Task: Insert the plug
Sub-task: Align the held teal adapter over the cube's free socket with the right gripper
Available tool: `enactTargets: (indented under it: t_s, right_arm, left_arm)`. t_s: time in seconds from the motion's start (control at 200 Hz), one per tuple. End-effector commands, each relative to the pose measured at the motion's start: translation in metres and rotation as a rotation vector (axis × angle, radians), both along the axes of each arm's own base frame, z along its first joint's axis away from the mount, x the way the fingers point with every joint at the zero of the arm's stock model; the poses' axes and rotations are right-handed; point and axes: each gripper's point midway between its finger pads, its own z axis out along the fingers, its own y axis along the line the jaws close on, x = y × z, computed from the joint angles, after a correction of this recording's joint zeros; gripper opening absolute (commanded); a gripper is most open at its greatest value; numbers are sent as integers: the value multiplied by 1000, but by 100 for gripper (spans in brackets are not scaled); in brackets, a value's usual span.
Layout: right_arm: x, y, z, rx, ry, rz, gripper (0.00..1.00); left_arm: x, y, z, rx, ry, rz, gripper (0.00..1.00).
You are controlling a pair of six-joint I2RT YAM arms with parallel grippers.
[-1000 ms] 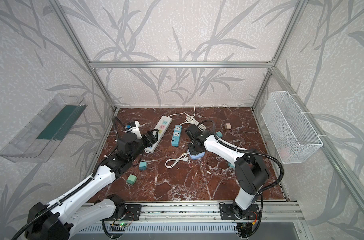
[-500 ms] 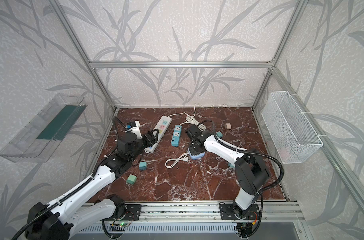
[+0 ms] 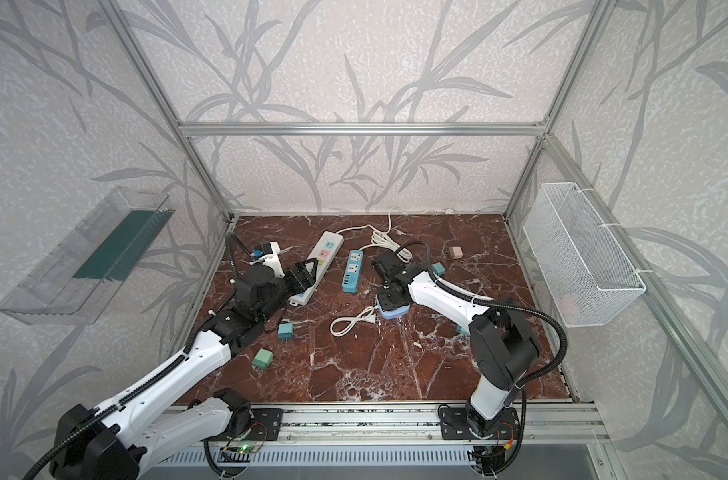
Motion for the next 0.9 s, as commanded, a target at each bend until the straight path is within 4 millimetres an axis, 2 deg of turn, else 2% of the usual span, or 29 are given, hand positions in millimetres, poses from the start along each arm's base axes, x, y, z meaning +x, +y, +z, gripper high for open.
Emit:
enactTargets:
  t_s: [0.0,0.23,0.26,0.47,0.675,0.895]
  right_arm:
    - [-13,-5,-11,5,45,-12,5]
    - [-11,-8,-12,-25,48,-12,5]
    - [-12,-10,-23,-50,75,-14,4]
    - [-22,-14,-48,-113,161,-10,4]
    - [-35,-19,-68,-132,157,-36,3]
    - [-42,-28,-73,-130,94,-62,0]
  left_arm:
    - [1,2,-1,-13,-3,10,81]
    - [2,2,-3,-6,1,11,80]
    - [2,3,-4,-5,4,11,80]
    - [4,3,-6,-1,10,15,80]
    - [5,3,-9,2,16,13,80]
    - [6,2,-12,2,26,12,81]
